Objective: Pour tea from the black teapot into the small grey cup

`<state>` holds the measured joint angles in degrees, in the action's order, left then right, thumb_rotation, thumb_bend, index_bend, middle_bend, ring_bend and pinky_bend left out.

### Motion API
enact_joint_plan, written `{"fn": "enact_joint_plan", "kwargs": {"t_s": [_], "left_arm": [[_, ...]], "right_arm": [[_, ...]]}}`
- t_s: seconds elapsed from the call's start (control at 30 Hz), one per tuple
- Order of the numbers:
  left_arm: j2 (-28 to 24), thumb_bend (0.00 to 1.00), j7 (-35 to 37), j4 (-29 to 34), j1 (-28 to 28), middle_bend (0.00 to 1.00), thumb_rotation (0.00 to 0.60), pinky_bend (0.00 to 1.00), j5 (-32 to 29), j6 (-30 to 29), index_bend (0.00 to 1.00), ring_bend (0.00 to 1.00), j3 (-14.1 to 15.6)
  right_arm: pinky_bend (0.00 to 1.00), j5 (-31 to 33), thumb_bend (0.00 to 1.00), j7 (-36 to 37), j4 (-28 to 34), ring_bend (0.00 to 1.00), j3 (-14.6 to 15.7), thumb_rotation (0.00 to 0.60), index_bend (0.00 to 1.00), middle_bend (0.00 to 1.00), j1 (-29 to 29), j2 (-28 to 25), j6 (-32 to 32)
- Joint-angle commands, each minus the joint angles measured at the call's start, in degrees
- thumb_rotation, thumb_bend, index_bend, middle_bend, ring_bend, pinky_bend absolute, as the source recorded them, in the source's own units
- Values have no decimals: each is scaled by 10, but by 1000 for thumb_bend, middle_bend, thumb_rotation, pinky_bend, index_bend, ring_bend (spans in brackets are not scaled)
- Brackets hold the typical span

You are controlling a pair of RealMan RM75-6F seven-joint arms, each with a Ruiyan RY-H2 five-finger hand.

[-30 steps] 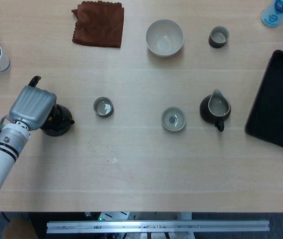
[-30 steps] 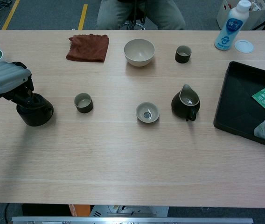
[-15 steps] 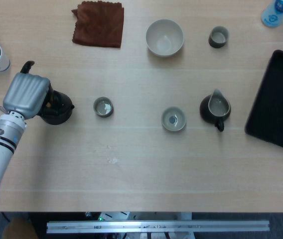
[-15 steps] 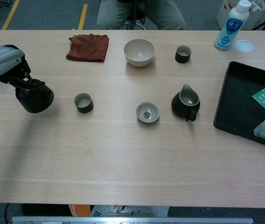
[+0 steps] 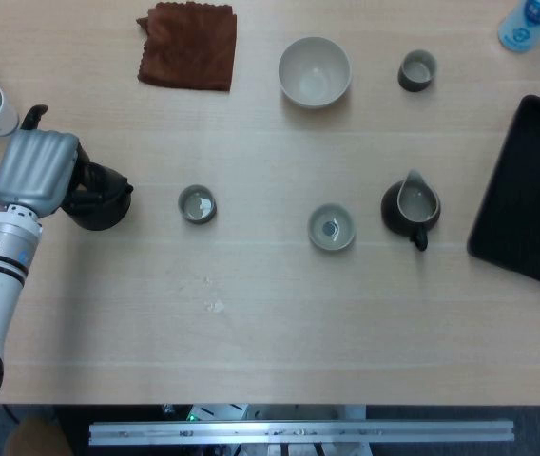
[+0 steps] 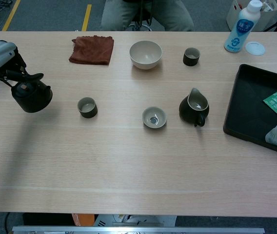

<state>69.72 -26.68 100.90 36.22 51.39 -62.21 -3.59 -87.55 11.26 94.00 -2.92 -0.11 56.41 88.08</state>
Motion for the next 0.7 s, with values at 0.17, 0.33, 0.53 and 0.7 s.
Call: {"fn": "enact_joint_plan", "kwargs": {"t_s": [0.17, 0.33, 0.53, 0.7], "left_arm": [[5, 206, -1, -4, -5, 1000, 344, 96, -11, -10, 951, 798, -8], [10, 206, -1, -9, -8, 1000, 382, 96, -14, -17, 964, 805, -13], [8, 207, 9, -10, -12, 1000, 87, 96, -14, -12, 961, 805, -16], [8, 208, 16, -13, -14, 1000, 0, 96, -14, -8, 957, 804, -18]], "right_arm": [[229, -1, 0, -3, 4, 210, 0, 600, 429, 363, -1, -2, 2], [229, 0, 0, -4, 5, 209, 1, 600, 428, 362, -3, -3, 5], [229, 0, 0, -6, 7, 210, 1, 600, 428, 362, -3, -4, 5], [229, 0, 0, -7, 8, 210, 0, 600, 429, 363, -2, -3, 4]]}}
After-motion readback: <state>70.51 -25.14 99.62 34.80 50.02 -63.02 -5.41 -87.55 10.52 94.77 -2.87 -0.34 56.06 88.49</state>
